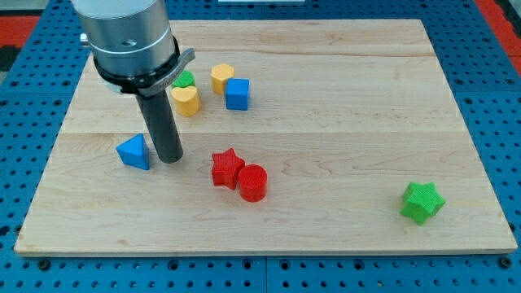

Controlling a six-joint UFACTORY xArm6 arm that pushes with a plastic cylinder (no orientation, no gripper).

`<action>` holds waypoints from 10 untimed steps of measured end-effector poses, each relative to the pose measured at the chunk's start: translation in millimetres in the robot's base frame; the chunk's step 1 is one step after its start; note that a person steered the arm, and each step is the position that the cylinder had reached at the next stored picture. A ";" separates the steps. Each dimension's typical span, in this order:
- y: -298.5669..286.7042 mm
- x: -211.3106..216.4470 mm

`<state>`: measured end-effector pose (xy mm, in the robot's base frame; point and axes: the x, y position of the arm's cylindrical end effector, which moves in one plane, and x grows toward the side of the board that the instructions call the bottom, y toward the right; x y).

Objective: Keep red blocks horizontal left to green star

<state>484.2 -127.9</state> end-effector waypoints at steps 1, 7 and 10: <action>12.3 15.6; 157.9 22.1; 199.0 26.5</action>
<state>510.7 71.1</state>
